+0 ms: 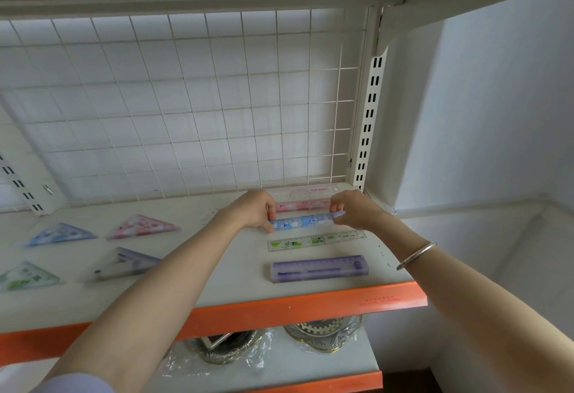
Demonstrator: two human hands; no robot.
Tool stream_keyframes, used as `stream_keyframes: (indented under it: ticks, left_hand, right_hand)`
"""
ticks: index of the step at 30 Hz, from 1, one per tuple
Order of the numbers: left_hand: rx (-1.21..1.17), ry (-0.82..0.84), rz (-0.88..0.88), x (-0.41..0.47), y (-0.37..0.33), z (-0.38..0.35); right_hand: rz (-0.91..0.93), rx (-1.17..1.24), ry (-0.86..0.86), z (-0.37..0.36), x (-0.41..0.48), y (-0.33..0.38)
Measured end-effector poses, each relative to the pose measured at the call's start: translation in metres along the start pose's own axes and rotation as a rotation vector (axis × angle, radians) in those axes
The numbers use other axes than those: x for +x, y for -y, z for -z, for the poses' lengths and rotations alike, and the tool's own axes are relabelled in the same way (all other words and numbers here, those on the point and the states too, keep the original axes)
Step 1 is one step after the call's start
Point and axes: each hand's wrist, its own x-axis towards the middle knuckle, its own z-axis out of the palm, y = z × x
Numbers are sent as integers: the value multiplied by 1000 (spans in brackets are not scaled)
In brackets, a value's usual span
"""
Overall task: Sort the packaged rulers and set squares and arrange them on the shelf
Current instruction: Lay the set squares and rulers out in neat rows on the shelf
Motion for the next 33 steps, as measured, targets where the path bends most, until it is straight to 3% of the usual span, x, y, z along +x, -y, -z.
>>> stream_keyframes:
  ticks: [8, 14, 25, 33]
  left_hand:
    - [33, -121, 64, 2, 0, -8]
    - [74, -160, 82, 4, -3, -13]
    - [-231, 67, 120, 13, 15, 7]
    - [-372, 180, 161, 9, 14, 20]
  right_hand:
    - [-145, -43, -149, -9, -7, 1]
    - [-138, -123, -162, -13, -13, 8]
    - [5, -158, -145, -12, -11, 4]
    - [35, -325, -114, -9, -8, 7]
